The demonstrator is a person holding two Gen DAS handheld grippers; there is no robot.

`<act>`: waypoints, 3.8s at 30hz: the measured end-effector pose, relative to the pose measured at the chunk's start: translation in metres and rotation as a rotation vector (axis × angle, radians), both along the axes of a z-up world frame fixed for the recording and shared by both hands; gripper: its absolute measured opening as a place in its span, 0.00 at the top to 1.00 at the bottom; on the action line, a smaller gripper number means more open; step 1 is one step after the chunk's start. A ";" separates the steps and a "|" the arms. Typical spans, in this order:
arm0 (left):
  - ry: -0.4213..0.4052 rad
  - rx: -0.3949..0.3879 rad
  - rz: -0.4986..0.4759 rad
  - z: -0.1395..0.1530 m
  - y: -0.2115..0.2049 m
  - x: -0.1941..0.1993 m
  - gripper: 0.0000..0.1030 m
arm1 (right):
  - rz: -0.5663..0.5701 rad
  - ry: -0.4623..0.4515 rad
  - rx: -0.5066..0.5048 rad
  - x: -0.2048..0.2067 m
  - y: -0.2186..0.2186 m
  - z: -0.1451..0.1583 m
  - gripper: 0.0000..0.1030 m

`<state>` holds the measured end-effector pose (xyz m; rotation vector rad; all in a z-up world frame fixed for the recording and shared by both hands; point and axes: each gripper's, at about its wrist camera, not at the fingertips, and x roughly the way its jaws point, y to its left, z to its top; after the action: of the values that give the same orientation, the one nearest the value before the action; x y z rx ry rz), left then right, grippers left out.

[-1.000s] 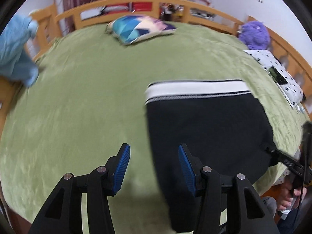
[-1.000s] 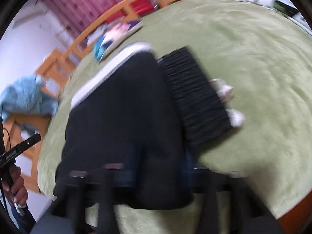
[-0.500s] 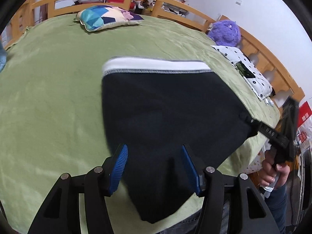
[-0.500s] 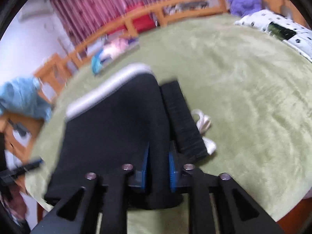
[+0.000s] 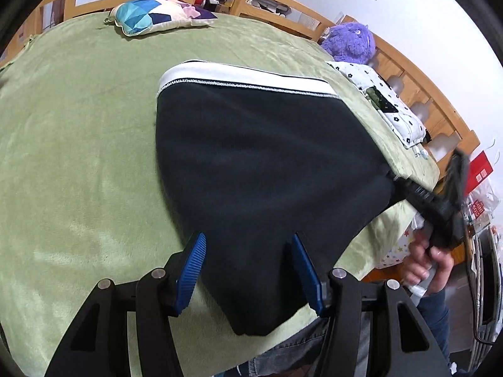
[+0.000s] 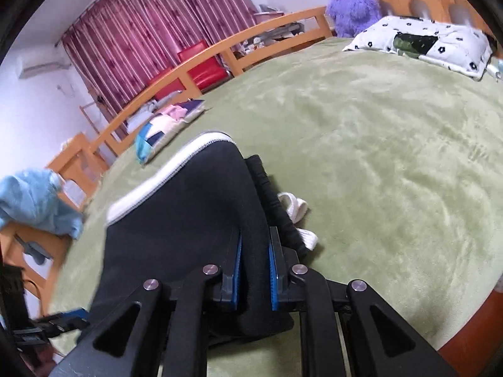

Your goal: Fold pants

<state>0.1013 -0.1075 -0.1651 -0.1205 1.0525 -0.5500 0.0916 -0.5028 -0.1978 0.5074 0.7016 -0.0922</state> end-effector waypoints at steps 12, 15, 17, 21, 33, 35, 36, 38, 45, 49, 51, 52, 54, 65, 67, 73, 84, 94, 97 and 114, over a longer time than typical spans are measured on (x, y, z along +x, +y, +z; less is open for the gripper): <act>0.015 0.070 -0.014 -0.030 -0.002 -0.014 0.39 | 0.055 0.047 -0.195 -0.025 0.020 0.021 0.54; 0.030 0.135 -0.055 -0.046 -0.011 -0.014 0.31 | 0.109 0.143 -0.220 -0.013 0.033 -0.005 0.54; 0.043 0.107 -0.066 -0.038 -0.007 -0.010 0.32 | 0.123 0.216 -0.228 -0.004 0.038 -0.024 0.54; -0.046 0.109 -0.031 -0.004 0.006 0.001 0.34 | 0.143 0.144 -0.244 0.000 0.031 0.009 0.54; -0.052 0.109 0.054 0.012 0.014 0.073 0.33 | 0.237 0.166 -0.160 0.154 0.023 0.012 0.67; -0.019 0.105 0.069 0.005 0.013 0.082 0.33 | 0.224 0.110 -0.137 0.152 0.019 0.015 0.86; -0.009 0.100 0.072 0.003 0.011 0.086 0.33 | 0.230 0.081 -0.111 0.148 0.015 0.018 0.88; 0.003 0.088 0.071 -0.001 0.009 0.091 0.33 | 0.200 0.053 -0.020 0.139 -0.006 0.020 0.88; 0.057 0.137 0.062 -0.026 -0.009 0.098 0.33 | 0.135 0.161 -0.116 0.134 -0.015 0.008 0.53; 0.065 0.150 0.069 -0.035 -0.013 0.099 0.33 | 0.144 0.181 -0.143 0.103 -0.025 0.016 0.36; 0.071 0.144 0.071 -0.038 -0.013 0.101 0.33 | 0.174 0.228 -0.132 0.090 -0.032 0.007 0.35; 0.074 0.145 0.073 -0.040 -0.013 0.102 0.31 | 0.198 0.247 -0.115 0.084 -0.032 0.001 0.33; 0.080 0.141 0.072 -0.043 -0.013 0.102 0.31 | 0.214 0.245 -0.052 0.071 -0.037 -0.010 0.27; 0.131 0.017 0.084 -0.066 -0.013 0.119 0.33 | 0.309 0.264 0.138 0.103 -0.042 -0.048 0.08; 0.129 -0.003 0.077 -0.066 -0.018 0.120 0.39 | 0.318 0.266 0.160 0.108 -0.040 -0.048 0.19; 0.099 -0.050 0.068 -0.049 -0.015 0.119 0.79 | 0.326 0.220 0.222 0.098 -0.029 -0.037 0.59; 0.048 -0.098 0.060 0.000 0.035 0.108 0.84 | 0.237 0.113 0.095 0.073 0.038 0.044 0.80; -0.006 0.034 0.208 0.032 0.185 0.130 0.86 | 0.375 0.104 0.263 0.103 0.167 0.013 0.81; 0.017 0.030 0.233 0.016 0.197 0.145 0.83 | 0.401 0.110 0.217 0.117 0.192 0.008 0.80; -0.084 0.217 0.232 -0.007 0.191 0.031 0.39 | 0.435 0.105 -0.133 0.043 0.221 0.022 0.65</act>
<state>0.1328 0.0836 -0.1718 -0.0271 0.9945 -0.2272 0.1344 -0.2819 -0.1760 0.2156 0.8887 0.2424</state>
